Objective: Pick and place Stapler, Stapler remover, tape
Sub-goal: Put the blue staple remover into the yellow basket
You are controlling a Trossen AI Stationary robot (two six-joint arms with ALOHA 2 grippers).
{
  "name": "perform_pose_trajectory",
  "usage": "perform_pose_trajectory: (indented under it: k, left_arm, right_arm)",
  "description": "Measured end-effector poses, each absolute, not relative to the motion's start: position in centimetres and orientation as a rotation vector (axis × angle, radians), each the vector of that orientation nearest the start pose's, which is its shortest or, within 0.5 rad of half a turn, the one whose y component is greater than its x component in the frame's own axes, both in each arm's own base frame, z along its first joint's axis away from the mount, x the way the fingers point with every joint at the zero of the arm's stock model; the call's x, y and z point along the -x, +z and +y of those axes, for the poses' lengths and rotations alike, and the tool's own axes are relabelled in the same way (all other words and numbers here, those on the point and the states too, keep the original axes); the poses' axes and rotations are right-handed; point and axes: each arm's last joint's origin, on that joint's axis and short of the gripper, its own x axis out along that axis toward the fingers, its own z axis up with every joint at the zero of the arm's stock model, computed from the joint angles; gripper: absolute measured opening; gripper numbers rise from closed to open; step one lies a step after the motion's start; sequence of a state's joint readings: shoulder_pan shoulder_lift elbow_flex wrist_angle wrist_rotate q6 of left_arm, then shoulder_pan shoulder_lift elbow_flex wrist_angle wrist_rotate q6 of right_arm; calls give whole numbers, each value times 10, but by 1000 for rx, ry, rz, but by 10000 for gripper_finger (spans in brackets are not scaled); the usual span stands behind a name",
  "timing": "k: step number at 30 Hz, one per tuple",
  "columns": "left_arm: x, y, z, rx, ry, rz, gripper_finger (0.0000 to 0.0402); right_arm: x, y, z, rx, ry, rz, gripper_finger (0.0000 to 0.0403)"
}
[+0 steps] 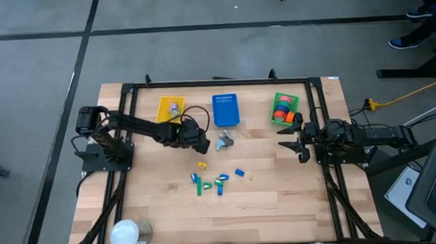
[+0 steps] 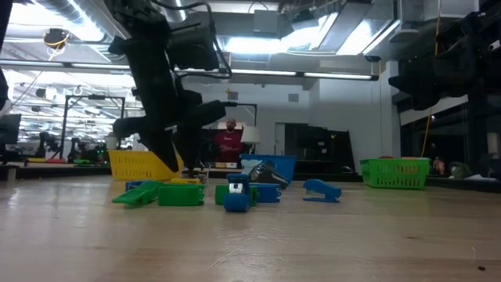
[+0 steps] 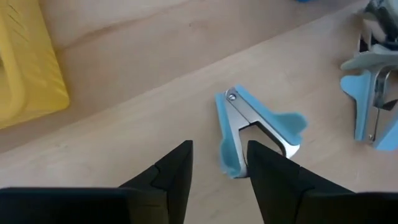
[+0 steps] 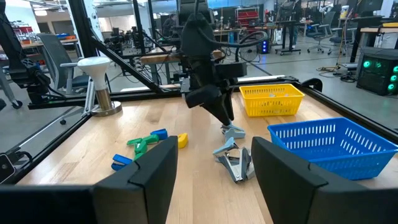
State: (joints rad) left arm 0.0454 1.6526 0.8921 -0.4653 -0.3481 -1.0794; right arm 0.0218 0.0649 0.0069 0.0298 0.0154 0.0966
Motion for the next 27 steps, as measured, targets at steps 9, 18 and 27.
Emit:
perform_pose_trajectory:
  k: [9,18,27]
  left_arm:
    - [-297,146,25,761,891,906,58]
    - [-300,148,25,737,863,904,16]
    - [-298,157,25,691,827,879,12]
  right_arm:
    - [-101,164,2,-96,5,28,210]
    - [-101,164,2,-96,5,29,210]
    - [-101,164,2,-96,5,29,210]
